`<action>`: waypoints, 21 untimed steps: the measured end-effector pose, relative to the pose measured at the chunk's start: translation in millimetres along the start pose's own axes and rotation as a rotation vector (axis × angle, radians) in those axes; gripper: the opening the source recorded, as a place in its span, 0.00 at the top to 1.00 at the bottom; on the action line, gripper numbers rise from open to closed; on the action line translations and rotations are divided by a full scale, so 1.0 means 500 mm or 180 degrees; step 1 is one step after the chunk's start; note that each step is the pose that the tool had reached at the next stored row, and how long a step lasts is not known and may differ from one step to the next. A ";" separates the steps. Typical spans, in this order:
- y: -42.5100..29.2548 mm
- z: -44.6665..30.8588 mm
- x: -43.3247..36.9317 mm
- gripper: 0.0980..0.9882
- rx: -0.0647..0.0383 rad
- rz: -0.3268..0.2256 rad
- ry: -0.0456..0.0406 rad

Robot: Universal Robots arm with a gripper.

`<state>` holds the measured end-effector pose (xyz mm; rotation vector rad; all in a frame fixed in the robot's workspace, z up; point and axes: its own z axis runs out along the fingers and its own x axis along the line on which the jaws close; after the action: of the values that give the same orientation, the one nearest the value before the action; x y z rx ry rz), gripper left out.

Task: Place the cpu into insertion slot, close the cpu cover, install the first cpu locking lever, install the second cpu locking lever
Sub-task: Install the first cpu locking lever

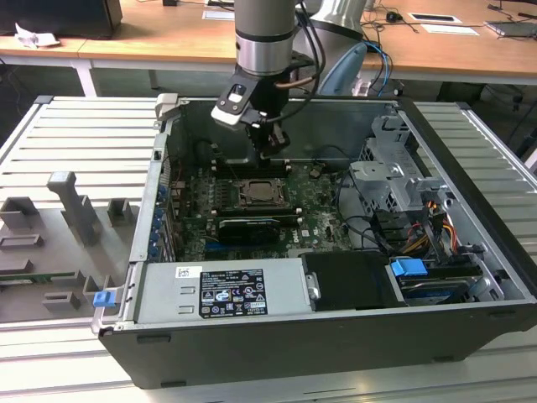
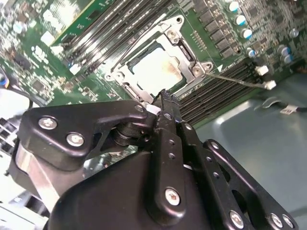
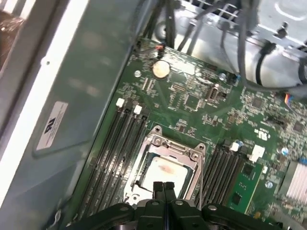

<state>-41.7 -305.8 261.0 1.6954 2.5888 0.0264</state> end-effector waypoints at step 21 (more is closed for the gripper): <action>0.000 0.001 0.000 0.99 -0.0044 -0.1458 0.0058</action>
<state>-41.7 -305.8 260.6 1.0645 2.9109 0.0424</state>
